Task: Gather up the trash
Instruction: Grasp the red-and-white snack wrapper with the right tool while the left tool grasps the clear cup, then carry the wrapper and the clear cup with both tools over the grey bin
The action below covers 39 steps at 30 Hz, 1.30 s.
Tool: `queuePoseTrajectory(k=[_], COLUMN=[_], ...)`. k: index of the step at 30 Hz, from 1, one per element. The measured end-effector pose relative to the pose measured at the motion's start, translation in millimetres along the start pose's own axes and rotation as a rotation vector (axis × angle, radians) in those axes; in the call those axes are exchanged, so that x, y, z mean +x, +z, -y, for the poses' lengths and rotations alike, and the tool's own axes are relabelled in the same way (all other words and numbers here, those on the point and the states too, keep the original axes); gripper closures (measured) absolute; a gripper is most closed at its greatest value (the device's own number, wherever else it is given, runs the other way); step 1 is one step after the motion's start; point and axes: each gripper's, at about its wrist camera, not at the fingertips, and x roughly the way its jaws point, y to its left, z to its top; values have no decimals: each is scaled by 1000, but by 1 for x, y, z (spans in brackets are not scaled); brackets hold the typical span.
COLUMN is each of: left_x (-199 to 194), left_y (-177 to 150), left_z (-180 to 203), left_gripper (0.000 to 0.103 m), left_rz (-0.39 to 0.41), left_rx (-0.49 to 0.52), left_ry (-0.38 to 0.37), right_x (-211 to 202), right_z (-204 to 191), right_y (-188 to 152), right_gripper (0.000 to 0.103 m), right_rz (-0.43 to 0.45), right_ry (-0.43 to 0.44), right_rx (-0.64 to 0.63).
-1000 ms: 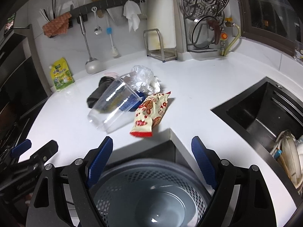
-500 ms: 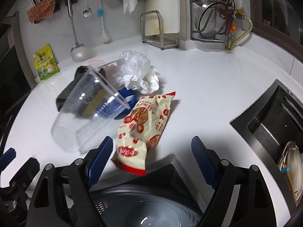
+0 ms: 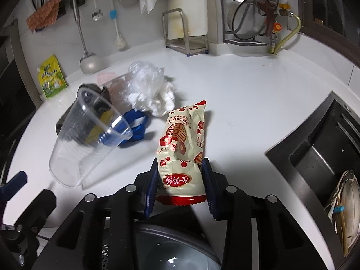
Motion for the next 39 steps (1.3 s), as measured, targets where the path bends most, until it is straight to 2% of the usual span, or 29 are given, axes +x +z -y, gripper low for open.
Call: queuePoseTrajectory(k=[4, 8, 16, 20, 21, 24, 27, 33, 39], left_x=[4, 15, 37, 43, 44, 48, 51, 45, 21], left_y=[3, 8, 17, 20, 21, 23, 22, 22, 20], left_z=[10, 20, 35, 44, 46, 50, 53, 50, 41], left_gripper=[6, 6, 6, 8, 10, 29, 40, 42, 43], left_rz=[11, 11, -13, 3, 8, 7, 1, 11, 30], left_rx=[12, 34, 64, 95, 103, 119, 125, 117, 89], left_ry=[-24, -17, -12, 1, 0, -3, -9, -21, -23], right_x=[-8, -14, -20, -19, -19, -18, -20, -22, -32], right_z=[18, 32, 41, 42, 42, 42, 42, 40, 40], right_y=[3, 2, -1, -1, -1, -2, -2, -6, -19], right_gripper=[68, 68, 68, 68, 68, 68, 68, 68, 68], right_rz=[6, 6, 13, 13, 13, 13, 21, 26, 34], right_ry=[32, 71, 128, 134, 133, 133, 133, 133, 137], right_rx=[50, 94, 118, 115, 115, 116, 115, 116, 129])
